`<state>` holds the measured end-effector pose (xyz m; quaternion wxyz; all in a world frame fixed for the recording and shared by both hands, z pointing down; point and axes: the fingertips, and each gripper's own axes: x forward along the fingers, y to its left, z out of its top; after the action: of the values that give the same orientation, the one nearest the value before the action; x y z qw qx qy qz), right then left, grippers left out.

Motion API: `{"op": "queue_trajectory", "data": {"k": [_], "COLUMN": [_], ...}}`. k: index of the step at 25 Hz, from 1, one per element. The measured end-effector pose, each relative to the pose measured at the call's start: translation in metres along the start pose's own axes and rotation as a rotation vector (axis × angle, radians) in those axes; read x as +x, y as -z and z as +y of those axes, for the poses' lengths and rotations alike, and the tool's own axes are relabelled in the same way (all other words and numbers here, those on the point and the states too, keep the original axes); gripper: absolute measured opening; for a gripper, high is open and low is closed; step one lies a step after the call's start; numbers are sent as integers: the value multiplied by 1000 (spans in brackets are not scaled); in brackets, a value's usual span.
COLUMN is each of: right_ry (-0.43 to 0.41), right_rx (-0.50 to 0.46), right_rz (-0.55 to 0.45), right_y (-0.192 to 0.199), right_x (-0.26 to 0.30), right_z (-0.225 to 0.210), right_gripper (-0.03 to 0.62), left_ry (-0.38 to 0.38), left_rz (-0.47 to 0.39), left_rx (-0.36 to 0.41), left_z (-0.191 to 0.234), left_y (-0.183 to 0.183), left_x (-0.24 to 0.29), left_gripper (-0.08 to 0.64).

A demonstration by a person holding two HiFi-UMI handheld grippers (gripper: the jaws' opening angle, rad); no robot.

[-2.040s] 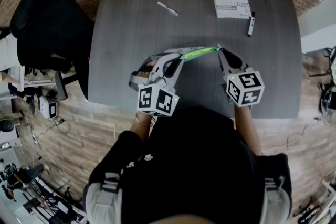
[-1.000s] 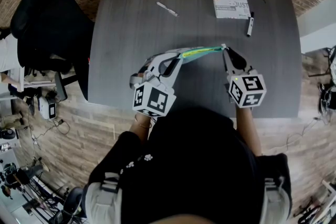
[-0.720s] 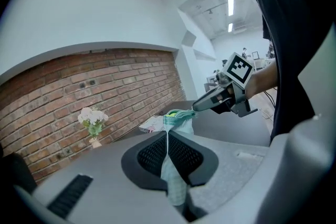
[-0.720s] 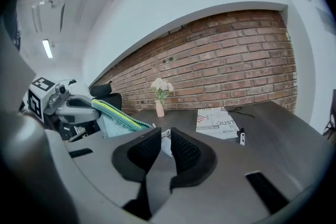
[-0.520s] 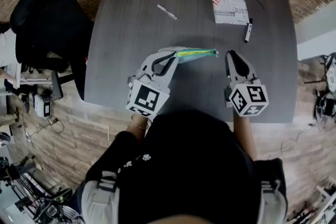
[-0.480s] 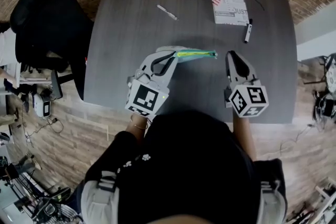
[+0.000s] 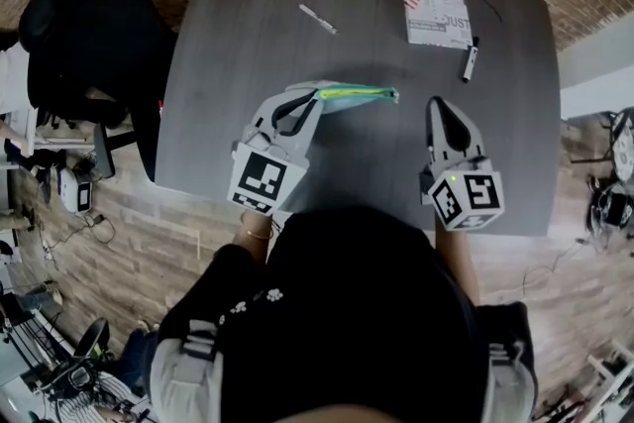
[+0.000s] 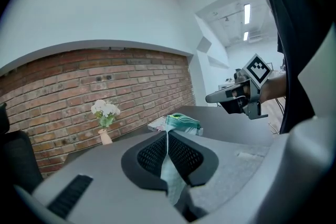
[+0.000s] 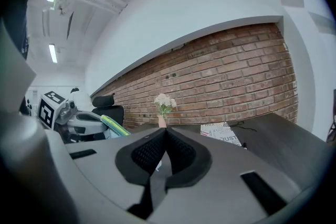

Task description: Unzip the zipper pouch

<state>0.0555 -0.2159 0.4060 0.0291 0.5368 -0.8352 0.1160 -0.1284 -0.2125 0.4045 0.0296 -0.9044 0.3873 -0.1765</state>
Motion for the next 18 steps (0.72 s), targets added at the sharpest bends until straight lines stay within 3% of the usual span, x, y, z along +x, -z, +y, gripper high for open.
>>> {"op": "queue_trajectory", "data": {"k": [18], "right_ry": [-10], "right_rx": [-16], "right_rz": [29], "right_y": [5], "right_x": [2], "right_z": [2], "right_gripper": [-3], "left_ry": [-26], "left_rz": [25], "left_rx": [31], "left_z": [4], "left_y": [5], "left_x": [-3], "left_gripper": [5]}}
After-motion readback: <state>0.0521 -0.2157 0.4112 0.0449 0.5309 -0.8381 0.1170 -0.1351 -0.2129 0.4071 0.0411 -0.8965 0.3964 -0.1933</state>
